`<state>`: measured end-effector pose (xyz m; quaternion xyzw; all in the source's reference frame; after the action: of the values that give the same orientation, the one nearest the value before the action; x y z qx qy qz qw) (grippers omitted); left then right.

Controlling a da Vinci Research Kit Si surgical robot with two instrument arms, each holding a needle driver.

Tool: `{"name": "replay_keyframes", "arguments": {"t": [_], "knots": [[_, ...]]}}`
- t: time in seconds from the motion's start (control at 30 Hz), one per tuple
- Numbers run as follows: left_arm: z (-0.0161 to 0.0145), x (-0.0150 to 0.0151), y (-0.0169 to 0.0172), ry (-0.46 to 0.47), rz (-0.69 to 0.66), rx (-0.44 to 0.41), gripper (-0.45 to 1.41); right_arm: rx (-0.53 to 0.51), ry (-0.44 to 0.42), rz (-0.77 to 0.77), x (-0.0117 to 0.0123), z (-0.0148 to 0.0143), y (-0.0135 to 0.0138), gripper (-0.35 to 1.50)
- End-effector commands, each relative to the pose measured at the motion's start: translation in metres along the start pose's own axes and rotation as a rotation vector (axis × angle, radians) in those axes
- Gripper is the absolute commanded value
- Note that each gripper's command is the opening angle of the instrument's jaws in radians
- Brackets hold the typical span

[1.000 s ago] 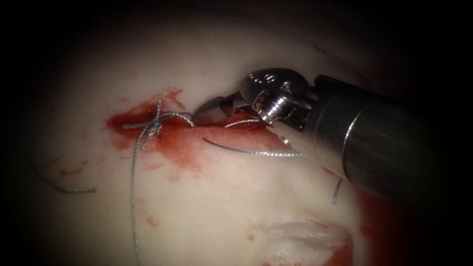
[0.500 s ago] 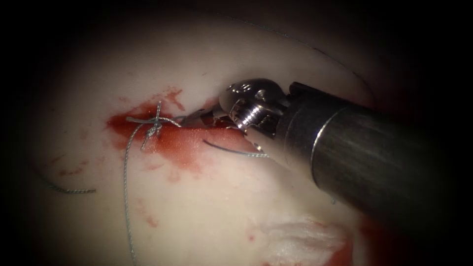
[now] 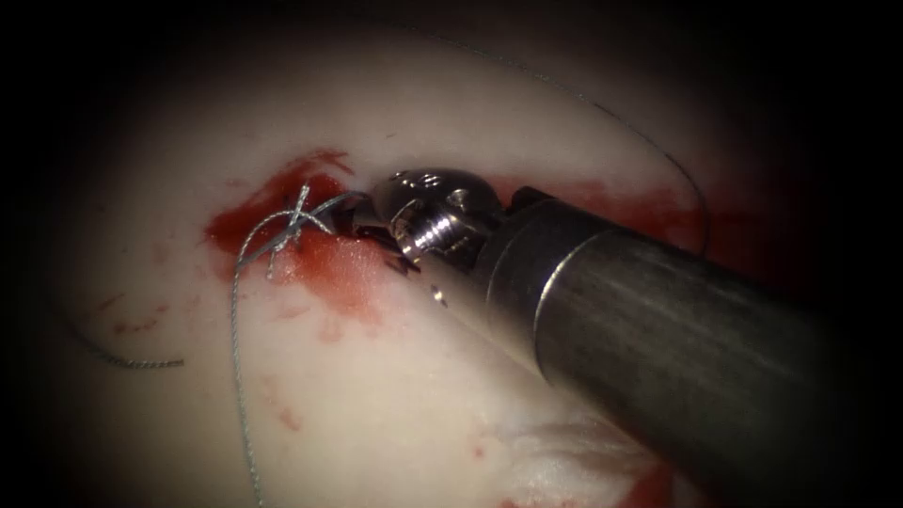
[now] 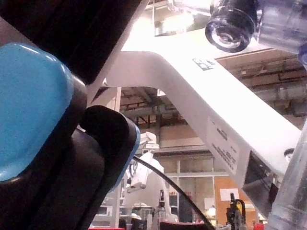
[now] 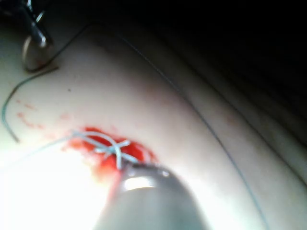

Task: Wound Closure

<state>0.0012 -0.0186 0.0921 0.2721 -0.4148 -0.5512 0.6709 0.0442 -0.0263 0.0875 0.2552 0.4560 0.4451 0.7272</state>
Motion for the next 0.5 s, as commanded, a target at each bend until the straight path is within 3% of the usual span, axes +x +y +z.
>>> {"name": "replay_keyframes", "arguments": {"t": [0.03,0.2,0.5], "knots": [[0.0004,-0.0012,-0.0003,-0.006,0.004,0.002,-0.45,0.014,0.018,0.009,0.0021,0.0002,0.0000,-0.35],[0.0004,-0.0012,-0.0003,-0.006,-0.001,0.003,-0.45,0.070,-0.025,0.042,0.0038,-0.0013,0.0000,-0.35],[0.0004,-0.0012,-0.0003,-0.005,0.000,0.004,-0.45,0.120,-0.034,0.051,0.0037,-0.0012,0.0001,-0.35]]}}
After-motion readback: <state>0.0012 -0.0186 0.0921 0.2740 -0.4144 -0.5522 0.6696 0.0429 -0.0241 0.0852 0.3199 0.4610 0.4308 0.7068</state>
